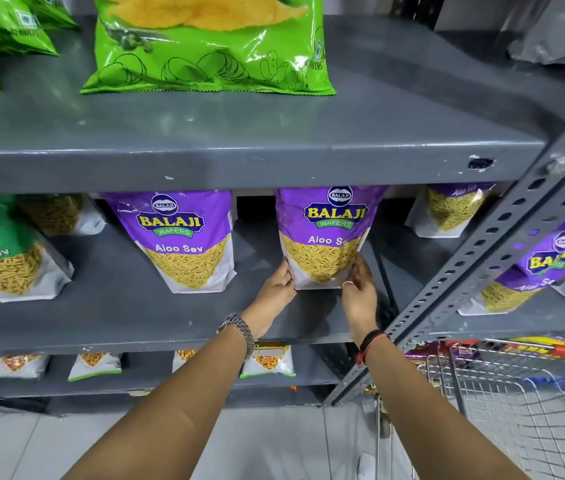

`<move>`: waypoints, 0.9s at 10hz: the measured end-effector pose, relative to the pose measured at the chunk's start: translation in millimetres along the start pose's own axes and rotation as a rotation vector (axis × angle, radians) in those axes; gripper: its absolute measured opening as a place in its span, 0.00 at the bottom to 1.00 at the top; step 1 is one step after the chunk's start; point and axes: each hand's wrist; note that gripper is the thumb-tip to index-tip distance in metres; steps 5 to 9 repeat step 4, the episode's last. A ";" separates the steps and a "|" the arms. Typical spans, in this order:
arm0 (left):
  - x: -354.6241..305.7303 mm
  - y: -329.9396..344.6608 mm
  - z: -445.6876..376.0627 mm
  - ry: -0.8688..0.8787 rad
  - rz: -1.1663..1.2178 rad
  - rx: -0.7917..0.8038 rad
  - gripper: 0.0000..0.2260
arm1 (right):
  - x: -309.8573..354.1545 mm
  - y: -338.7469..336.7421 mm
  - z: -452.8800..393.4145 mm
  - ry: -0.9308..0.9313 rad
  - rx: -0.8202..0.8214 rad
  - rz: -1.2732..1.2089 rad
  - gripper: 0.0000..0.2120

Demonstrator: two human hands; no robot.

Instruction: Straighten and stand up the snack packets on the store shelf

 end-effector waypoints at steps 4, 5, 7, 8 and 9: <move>13.7 -3.7 7.0 0.070 -0.070 -0.207 0.25 | -1.0 -9.0 11.2 0.078 -0.023 0.001 0.30; 13.7 -3.7 7.0 0.070 -0.070 -0.207 0.25 | -1.0 -9.0 11.2 0.078 -0.023 0.001 0.30; 13.7 -3.7 7.0 0.070 -0.070 -0.207 0.25 | -1.0 -9.0 11.2 0.078 -0.023 0.001 0.30; 13.7 -3.7 7.0 0.070 -0.070 -0.207 0.25 | -1.0 -9.0 11.2 0.078 -0.023 0.001 0.30; 13.7 -3.7 7.0 0.070 -0.070 -0.207 0.25 | -1.0 -9.0 11.2 0.078 -0.023 0.001 0.30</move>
Point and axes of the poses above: each hand's wrist, its own z-axis away from the middle knuckle, its own y-axis out of the palm, x = y × z, and after that the axes turned 7 degrees about y, right-handed
